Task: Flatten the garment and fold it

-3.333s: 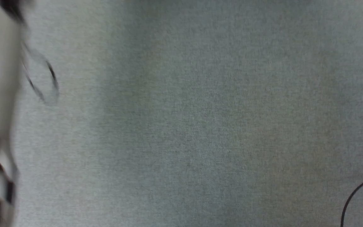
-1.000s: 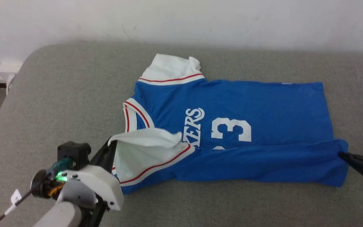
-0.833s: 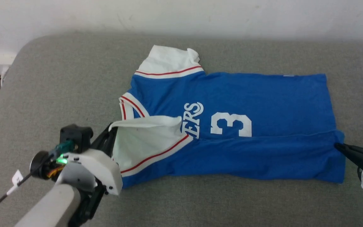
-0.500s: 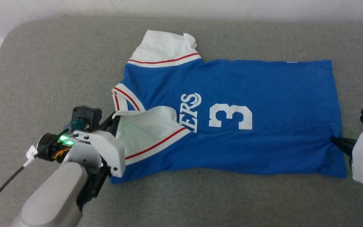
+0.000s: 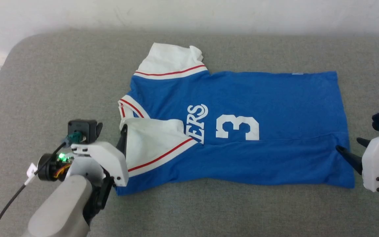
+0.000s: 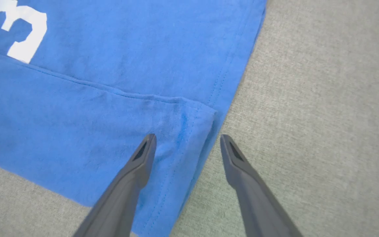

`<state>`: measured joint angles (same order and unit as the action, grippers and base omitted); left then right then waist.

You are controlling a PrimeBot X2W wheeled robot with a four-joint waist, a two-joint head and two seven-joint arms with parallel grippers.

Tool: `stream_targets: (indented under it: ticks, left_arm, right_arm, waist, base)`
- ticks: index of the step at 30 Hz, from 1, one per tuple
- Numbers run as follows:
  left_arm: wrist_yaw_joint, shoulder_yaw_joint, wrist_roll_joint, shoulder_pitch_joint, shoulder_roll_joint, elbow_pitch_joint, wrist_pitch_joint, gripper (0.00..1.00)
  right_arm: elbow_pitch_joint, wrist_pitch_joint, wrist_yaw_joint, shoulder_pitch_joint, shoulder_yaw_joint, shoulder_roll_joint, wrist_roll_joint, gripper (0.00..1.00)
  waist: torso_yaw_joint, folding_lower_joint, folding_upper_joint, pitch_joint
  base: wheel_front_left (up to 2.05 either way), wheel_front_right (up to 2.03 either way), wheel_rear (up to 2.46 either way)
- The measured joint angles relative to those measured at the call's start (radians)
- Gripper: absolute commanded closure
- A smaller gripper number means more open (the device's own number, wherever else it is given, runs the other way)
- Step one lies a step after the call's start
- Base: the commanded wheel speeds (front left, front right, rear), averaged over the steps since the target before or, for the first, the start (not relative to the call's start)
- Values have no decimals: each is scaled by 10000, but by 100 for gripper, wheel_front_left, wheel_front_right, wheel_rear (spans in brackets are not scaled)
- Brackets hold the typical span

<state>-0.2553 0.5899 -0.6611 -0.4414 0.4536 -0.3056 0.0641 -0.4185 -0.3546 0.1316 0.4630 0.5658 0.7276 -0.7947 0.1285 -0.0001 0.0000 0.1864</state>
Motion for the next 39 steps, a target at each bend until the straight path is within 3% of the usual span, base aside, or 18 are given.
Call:
stream_targets:
  ticks: [7, 12, 18, 22, 26, 39]
  left_arm:
    - [-800, -387, -401, 1304, 36, 1124, -196, 0]
    - [-1365, -470, -610, 2176, 199, 2190, 125, 0]
    - [-1904, -107, -575, 2635, 809, 3212, 1373, 0]
    - [-2142, 268, -602, 2853, 1183, 3705, 2539, 0]
    - [-2224, 410, -608, 2884, 1264, 3852, 3039, 0]
    - [-2491, 502, -619, 2333, 895, 2364, 3398, 0]
  right_arm:
    - [244, -861, 0, -1452, -2318, -813, 1327, 0]
    - [1070, -1879, 0, -2887, -4600, -2228, 2681, 0]
    - [3333, -3438, 0, -4303, -6640, -4119, 4334, 0]
    - [4730, -4270, 0, -4818, -7231, -4930, 5003, 0]
    - [5576, -4719, 0, -4943, -7432, -5306, 5265, 0]
    - [6654, -4913, 0, -5015, -7689, -5534, 5492, 0]
  waist:
    - [67, 0, 0, -626]
    - [141, -1, 0, -1013]
    - [231, -2, 0, -1236]
    - [194, -1, 0, -1156]
    - [109, 0, 0, -975]
    - [-390, 2, 0, -46]
  base:
    - [0, 0, 0]
    - [0, 0, 0]
    - [0, 0, 0]
    - [0, 0, 0]
    - [0, 0, 0]
    - [0, 0, 0]
